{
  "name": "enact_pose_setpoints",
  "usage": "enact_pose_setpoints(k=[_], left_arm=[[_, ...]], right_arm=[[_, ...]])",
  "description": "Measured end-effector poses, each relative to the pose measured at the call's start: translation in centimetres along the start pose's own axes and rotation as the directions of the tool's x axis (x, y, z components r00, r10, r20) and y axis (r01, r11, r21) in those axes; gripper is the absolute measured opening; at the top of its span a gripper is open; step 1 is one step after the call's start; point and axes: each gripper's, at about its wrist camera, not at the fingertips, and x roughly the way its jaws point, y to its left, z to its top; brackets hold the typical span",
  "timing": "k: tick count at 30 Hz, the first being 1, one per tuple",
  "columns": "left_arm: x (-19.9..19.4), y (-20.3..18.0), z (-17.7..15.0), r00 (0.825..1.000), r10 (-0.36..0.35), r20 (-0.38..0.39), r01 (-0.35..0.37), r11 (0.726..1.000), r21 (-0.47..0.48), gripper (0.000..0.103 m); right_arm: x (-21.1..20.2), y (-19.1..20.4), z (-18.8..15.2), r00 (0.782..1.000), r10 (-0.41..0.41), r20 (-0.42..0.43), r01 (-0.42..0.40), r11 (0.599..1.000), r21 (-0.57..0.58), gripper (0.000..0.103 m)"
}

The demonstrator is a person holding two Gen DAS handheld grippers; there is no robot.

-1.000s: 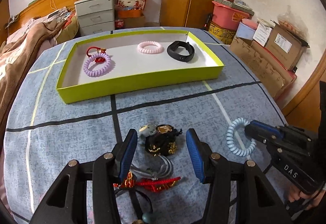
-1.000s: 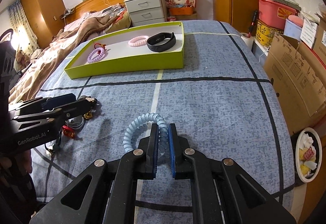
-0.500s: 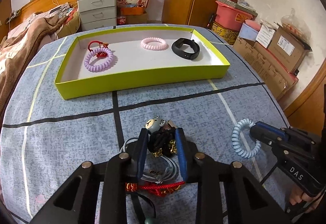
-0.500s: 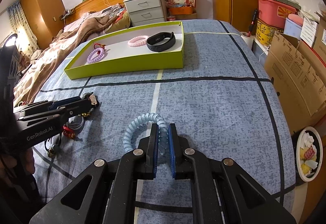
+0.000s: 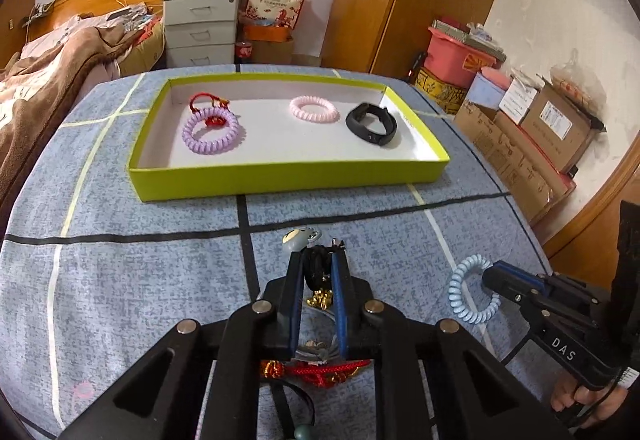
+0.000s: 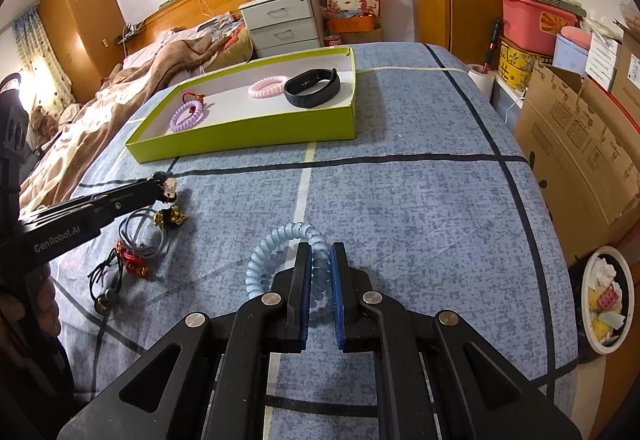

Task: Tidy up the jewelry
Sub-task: 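Carry the coil tie in the right tool while the left carries the bear keychain to the tray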

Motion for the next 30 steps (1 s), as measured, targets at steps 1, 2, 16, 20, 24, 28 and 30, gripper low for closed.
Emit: enact_pose_setpoints(k=[1, 2, 16, 20, 24, 28, 30], left_arm=[[-0.1, 0.0, 0.0, 1.0, -0.001, 0.003, 0.001, 1.0, 0.001, 0.014], [-0.3, 0.0, 0.0, 1.0, 0.0, 0.007, 0.0, 1.0, 0.001, 0.014], [-2.0, 1.8, 1.9, 0.998, 0.01, 0.065, -0.008, 0.999, -0.035, 0.014], [-1.9, 2.2, 3.0, 0.997, 0.021, 0.073, -0.019, 0.999, -0.03, 0.014], [-1.7, 2.9, 4.1, 0.996, 0.028, 0.082, -0.025, 0.999, -0.033, 0.014], [-1.0, 3.9, 5.3, 0.996, 0.042, 0.079, -0.039, 0.998, -0.04, 0.014], [-0.6, 4.3, 5.9, 0.996, 0.049, 0.079, -0.046, 0.998, -0.042, 0.014]], right_arm=[[-0.1, -0.1, 0.0, 1.0, 0.003, 0.002, -0.003, 1.0, 0.003, 0.01], [-0.2, -0.1, 0.1, 1.0, 0.007, 0.004, -0.007, 1.0, 0.006, 0.01], [-0.9, 0.7, 1.9, 0.998, 0.043, 0.046, -0.044, 0.999, 0.022, 0.01], [-0.8, 1.4, 3.6, 0.996, 0.056, 0.064, -0.057, 0.998, 0.024, 0.01], [-0.1, 2.0, 5.4, 0.995, 0.059, 0.076, -0.061, 0.998, 0.027, 0.01], [1.0, 2.4, 7.4, 0.995, 0.056, 0.082, -0.058, 0.998, 0.027, 0.01], [1.9, 2.7, 8.5, 0.995, 0.056, 0.08, -0.058, 0.998, 0.027, 0.01]])
